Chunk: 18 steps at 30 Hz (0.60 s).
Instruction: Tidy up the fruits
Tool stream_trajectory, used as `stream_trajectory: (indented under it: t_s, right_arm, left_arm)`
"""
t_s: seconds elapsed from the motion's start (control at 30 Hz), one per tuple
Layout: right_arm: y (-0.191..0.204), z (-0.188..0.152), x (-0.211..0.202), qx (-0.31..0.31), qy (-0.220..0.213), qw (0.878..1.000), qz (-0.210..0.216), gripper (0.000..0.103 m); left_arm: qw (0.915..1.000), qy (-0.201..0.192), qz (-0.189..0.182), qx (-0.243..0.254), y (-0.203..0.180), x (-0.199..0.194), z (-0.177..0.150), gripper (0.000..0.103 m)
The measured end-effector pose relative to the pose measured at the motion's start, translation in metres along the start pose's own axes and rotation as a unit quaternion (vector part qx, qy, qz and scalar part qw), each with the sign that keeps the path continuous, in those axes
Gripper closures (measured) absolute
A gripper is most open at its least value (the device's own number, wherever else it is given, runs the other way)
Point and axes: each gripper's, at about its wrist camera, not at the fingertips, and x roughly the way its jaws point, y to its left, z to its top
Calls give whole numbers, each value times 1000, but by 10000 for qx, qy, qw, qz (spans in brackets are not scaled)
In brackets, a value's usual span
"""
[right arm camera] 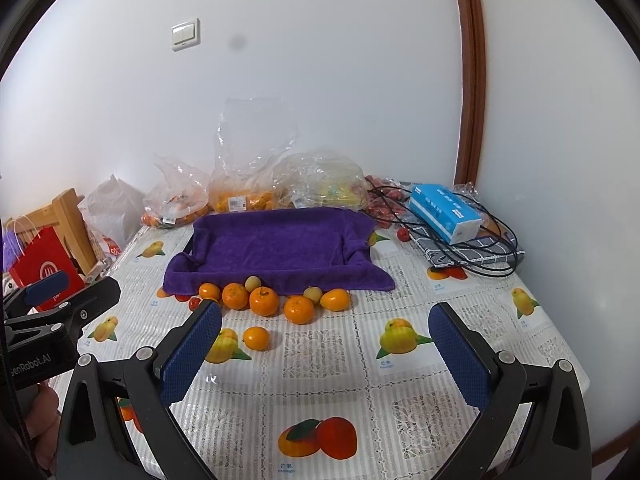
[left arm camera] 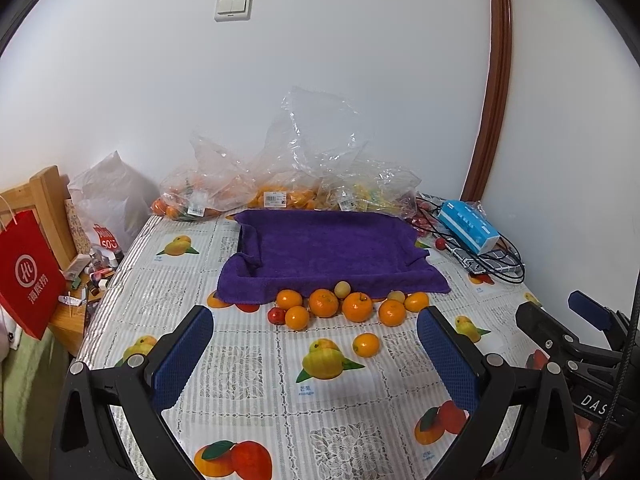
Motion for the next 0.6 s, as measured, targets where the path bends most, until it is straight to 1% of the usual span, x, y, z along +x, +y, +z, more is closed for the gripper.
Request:
stream_trajectory:
  t_s: [0.6]
  right_arm:
    - [-1, 1, -1, 4, -7, 10000, -3, 0]
  left_arm:
    - [10000, -1, 1, -1, -1, 0, 0, 1]
